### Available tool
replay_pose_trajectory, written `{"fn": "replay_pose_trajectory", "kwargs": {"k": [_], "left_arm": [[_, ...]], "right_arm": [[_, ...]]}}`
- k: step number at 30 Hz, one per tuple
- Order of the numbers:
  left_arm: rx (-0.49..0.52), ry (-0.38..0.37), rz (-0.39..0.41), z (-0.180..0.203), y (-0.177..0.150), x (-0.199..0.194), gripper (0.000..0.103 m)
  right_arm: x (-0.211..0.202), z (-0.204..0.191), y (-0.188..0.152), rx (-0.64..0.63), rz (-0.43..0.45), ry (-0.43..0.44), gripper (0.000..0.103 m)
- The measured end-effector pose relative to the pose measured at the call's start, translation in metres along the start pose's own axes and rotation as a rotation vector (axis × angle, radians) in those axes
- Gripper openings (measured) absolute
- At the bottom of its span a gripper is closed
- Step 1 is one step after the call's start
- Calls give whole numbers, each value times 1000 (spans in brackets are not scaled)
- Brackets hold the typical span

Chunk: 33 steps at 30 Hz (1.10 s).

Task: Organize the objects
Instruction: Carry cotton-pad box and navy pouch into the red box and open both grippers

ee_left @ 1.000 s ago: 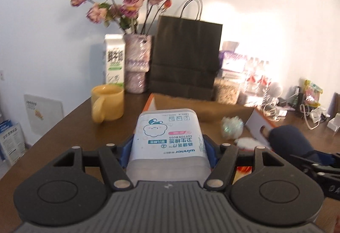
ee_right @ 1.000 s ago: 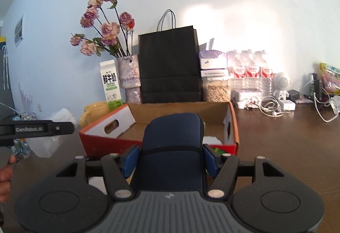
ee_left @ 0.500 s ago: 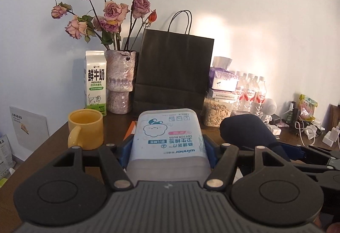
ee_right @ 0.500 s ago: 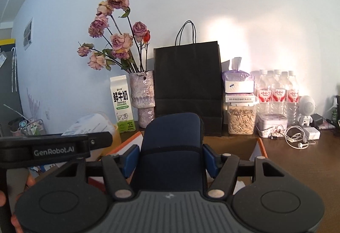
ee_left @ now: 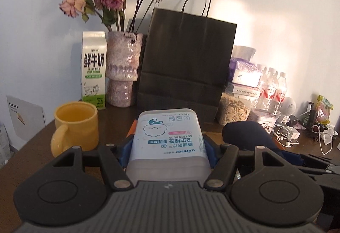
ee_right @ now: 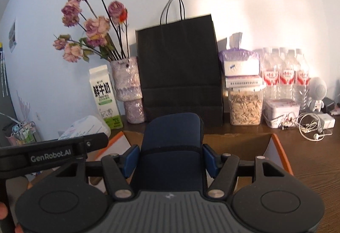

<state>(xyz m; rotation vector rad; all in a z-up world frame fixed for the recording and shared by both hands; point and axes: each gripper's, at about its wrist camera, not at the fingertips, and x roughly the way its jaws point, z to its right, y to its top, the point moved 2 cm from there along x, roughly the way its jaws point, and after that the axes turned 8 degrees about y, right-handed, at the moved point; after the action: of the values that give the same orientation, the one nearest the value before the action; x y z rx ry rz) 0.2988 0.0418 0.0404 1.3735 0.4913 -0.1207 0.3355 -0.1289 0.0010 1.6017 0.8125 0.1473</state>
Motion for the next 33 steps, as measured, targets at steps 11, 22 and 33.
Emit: {"fn": "replay_pose_trajectory", "kwargs": {"k": [11,22,33], "left_arm": [[15,13,-59,-3,-9,20,67],[26,90,-53,-5,-8,21,103],[24,84,-59,-6,-9,21,103]], "right_arm": [[18,13,-13,13,-55,-21,63],[16,24,-10,27,-51,-85,103],[15,24,-11,26,-56,-82,103]]}}
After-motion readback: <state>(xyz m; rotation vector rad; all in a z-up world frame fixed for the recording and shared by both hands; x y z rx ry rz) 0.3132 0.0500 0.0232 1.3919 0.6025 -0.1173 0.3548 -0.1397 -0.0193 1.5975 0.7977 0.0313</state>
